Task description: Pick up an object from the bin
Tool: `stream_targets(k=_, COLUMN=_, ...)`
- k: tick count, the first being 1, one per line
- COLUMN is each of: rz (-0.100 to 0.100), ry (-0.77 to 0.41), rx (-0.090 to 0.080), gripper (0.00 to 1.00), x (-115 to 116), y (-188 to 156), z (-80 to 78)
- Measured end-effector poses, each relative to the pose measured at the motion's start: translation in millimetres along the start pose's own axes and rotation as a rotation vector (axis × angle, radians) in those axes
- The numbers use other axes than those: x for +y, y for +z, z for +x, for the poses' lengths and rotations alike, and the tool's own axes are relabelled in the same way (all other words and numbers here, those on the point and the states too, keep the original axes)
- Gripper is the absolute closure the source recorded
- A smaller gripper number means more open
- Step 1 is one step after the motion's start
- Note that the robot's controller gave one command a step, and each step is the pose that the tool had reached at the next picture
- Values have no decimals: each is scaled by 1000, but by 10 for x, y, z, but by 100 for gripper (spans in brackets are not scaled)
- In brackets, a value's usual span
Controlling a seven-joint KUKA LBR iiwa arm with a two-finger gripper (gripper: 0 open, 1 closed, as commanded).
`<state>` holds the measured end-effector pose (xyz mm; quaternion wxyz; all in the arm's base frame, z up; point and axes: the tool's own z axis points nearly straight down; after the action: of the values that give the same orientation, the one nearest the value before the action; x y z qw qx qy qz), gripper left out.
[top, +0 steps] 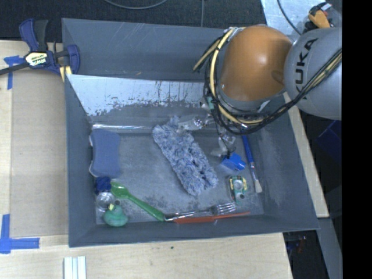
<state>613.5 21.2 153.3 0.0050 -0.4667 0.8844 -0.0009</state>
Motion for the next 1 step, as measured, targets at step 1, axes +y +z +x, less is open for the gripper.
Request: stream_targets(k=1, rz=10, ry=165, rx=-6, gripper=0, x=206, y=794, z=-85)
